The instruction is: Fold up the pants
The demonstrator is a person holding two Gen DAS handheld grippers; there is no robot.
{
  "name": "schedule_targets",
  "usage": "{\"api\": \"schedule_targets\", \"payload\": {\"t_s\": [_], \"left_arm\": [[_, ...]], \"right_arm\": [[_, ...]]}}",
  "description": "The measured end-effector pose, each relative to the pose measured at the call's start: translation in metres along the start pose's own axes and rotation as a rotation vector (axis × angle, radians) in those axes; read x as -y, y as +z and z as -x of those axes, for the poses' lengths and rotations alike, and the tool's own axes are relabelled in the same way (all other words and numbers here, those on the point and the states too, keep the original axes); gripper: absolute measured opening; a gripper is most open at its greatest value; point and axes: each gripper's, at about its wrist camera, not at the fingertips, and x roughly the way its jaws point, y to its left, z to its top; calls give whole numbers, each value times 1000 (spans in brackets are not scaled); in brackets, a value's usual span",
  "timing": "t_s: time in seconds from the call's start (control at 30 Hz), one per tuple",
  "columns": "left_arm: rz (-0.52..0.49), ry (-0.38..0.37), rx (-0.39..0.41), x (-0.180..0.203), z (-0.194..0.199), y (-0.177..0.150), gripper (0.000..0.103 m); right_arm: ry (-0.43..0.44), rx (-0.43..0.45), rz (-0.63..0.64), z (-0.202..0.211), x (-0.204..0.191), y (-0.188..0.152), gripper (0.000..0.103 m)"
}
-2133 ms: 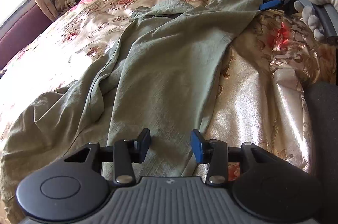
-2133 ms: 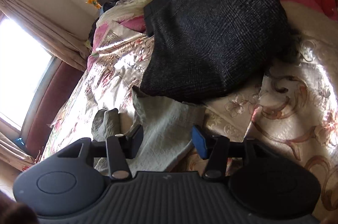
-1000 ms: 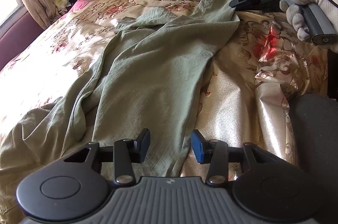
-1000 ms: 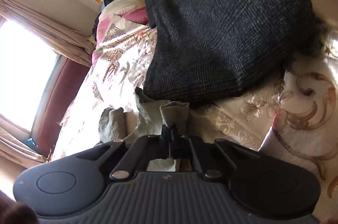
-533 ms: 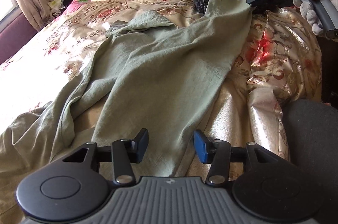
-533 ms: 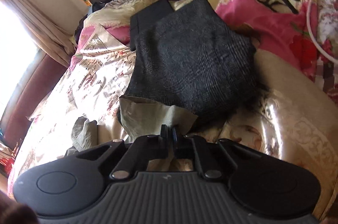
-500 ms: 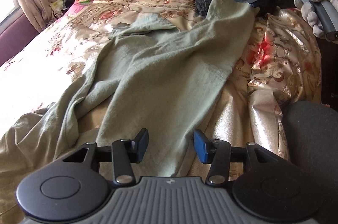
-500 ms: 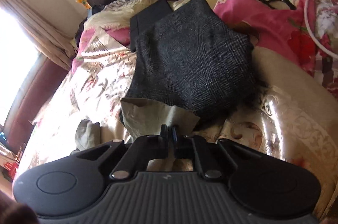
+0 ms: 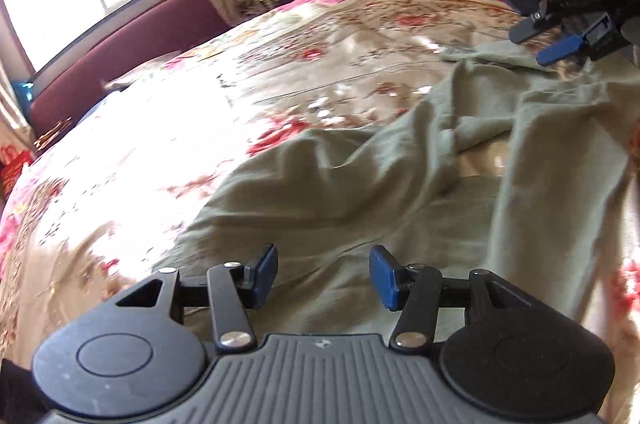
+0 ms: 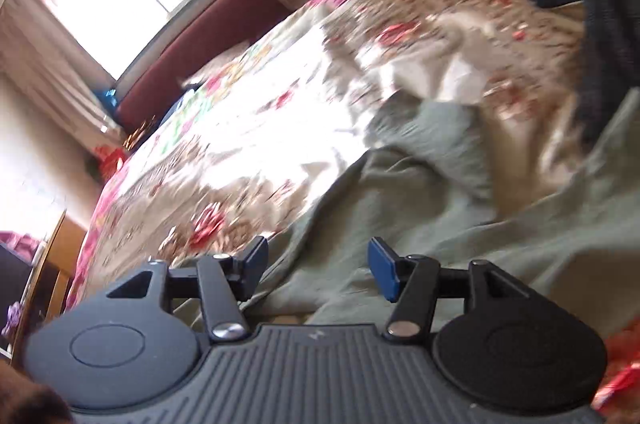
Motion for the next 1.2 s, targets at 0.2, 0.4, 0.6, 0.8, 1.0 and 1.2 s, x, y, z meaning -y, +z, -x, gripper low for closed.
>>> {"api": "schedule_targets", "payload": {"t_s": [0.2, 0.4, 0.6, 0.8, 1.0, 1.2], "left_arm": [[96, 80, -16, -66, -24, -3, 71], [191, 40, -61, -106, -69, 6, 79], [175, -7, -106, -99, -94, 12, 54], [138, 1, -65, -83, -72, -1, 54], [66, 28, -56, -69, -63, -6, 55], [84, 0, -2, -61, -52, 19, 57]], "right_arm": [[9, -187, -55, -83, -27, 0, 64], [-57, -265, -67, -134, -36, -6, 65], [45, -169, -88, -118, -40, 19, 10], [102, -16, 27, -22, -47, -1, 6], [-124, -22, -2, -8, 0, -1, 14], [-332, 120, 33, -25, 44, 62, 56]]}}
